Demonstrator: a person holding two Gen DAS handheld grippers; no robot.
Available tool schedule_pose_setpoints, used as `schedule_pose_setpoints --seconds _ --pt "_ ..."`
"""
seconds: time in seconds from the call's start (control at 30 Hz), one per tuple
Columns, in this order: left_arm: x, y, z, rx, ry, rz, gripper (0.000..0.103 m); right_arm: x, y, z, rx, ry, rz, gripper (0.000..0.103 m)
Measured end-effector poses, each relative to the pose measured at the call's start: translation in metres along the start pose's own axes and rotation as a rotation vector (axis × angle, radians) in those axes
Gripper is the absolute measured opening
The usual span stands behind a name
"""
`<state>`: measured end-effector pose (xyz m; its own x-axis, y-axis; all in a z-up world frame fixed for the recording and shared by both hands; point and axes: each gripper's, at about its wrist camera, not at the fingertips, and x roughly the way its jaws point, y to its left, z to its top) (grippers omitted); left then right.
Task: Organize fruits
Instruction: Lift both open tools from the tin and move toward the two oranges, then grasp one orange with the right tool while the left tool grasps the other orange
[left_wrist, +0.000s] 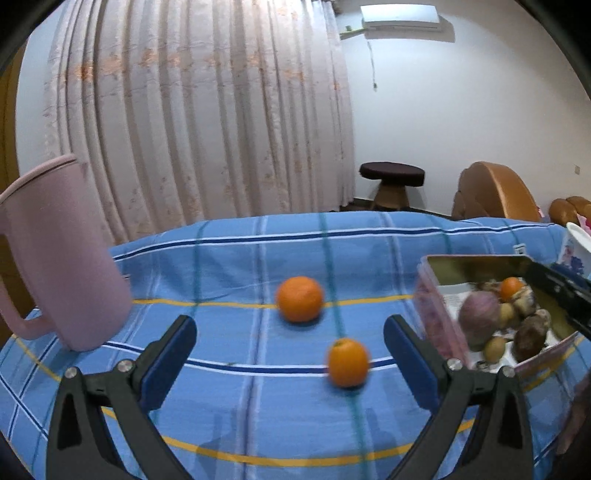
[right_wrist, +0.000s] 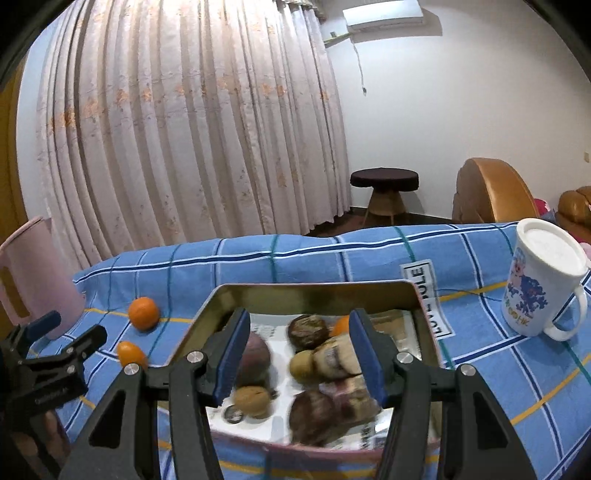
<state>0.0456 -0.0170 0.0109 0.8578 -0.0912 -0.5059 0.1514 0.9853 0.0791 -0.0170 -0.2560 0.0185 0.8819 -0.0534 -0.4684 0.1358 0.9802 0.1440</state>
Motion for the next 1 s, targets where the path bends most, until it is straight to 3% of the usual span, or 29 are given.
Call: schedule_pose_setpoints --seconds 0.23,0.57,0.83,1.0 --pt "0.008 0.046 -0.005 -0.005 0.004 0.075 0.103 -0.007 0.047 -0.010 -0.065 0.004 0.052 0.058" --pt "0.017 0.087 -0.007 -0.028 0.019 0.115 0.103 0.011 0.119 -0.015 -0.147 0.051 0.138 0.058" --pt "0.020 0.104 -0.006 -0.024 0.014 0.146 0.103 0.049 0.169 -0.021 -0.236 0.166 0.206 0.058" --pt "0.020 0.107 -0.004 -0.030 0.025 0.139 0.103 0.076 0.188 -0.027 -0.296 0.266 0.201 0.058"
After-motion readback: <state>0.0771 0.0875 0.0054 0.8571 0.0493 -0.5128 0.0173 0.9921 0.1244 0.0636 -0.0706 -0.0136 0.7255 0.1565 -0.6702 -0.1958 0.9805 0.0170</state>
